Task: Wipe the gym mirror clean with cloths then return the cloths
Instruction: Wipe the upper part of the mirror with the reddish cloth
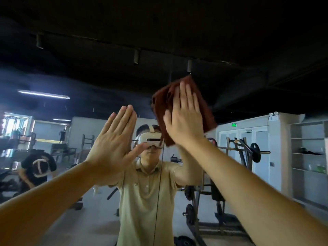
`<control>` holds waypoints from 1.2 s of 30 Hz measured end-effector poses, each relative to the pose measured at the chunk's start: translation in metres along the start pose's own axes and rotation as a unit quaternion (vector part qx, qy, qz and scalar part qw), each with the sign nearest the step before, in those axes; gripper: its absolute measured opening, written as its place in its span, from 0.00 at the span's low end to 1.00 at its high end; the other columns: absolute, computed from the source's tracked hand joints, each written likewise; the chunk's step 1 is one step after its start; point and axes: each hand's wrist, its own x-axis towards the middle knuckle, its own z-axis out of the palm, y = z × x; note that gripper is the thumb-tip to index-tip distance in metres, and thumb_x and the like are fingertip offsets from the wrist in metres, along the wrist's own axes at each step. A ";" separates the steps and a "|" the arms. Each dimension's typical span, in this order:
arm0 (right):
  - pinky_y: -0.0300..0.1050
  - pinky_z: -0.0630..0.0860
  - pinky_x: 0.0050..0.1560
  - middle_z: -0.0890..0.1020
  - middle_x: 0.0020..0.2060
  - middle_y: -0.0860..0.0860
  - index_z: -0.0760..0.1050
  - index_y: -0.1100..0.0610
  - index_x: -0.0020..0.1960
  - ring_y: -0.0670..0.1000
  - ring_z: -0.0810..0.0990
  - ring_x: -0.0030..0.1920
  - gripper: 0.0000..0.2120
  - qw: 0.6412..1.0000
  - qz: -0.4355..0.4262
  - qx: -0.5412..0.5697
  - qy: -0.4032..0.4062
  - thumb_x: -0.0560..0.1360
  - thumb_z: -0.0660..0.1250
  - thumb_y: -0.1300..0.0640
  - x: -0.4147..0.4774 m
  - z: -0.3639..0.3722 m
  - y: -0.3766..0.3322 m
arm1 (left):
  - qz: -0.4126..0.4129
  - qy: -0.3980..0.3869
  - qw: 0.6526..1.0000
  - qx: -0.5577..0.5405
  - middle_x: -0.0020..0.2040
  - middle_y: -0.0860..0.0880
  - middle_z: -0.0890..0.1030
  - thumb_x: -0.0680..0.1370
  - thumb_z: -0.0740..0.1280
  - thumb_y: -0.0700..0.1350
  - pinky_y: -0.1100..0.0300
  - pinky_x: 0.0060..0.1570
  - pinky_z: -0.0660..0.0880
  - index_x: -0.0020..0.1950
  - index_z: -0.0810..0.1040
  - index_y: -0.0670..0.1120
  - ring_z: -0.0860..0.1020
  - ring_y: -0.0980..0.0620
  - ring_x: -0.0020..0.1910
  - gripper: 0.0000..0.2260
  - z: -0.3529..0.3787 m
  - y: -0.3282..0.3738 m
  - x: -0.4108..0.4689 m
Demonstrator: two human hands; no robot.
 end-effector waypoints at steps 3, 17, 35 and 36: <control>0.58 0.46 0.83 0.52 0.83 0.62 0.51 0.62 0.84 0.61 0.49 0.84 0.34 0.998 0.057 0.004 0.019 0.85 0.48 0.43 0.050 -0.001 -0.025 | -0.007 0.016 0.998 0.059 0.87 0.45 0.43 0.86 0.47 0.66 0.49 0.83 0.42 0.86 0.45 0.43 0.41 0.49 0.85 0.37 -0.004 -0.012 -0.006; 0.57 0.46 0.84 0.46 0.84 0.60 0.46 0.62 0.84 0.58 0.45 0.84 0.36 0.993 -0.108 -0.020 -0.031 0.86 0.46 0.40 -0.018 0.013 -0.035 | -0.018 0.007 0.999 0.050 0.86 0.41 0.43 0.84 0.49 0.69 0.47 0.83 0.43 0.85 0.44 0.38 0.44 0.43 0.85 0.43 -0.004 -0.040 -0.049; 0.59 0.46 0.83 0.46 0.83 0.63 0.48 0.65 0.84 0.61 0.45 0.84 0.36 0.978 -0.149 -0.094 -0.109 0.87 0.46 0.40 -0.079 0.001 -0.062 | -0.041 -0.015 0.999 0.028 0.86 0.39 0.45 0.85 0.46 0.65 0.40 0.83 0.49 0.85 0.47 0.37 0.43 0.43 0.85 0.38 -0.013 -0.067 -0.080; 0.58 0.47 0.83 0.45 0.83 0.63 0.47 0.65 0.84 0.61 0.45 0.84 0.36 0.988 -0.088 -0.083 -0.091 0.87 0.47 0.41 -0.044 -0.003 -0.059 | -0.042 -0.017 0.999 0.026 0.86 0.39 0.45 0.85 0.45 0.66 0.40 0.83 0.49 0.85 0.46 0.37 0.43 0.43 0.85 0.40 -0.011 -0.067 -0.080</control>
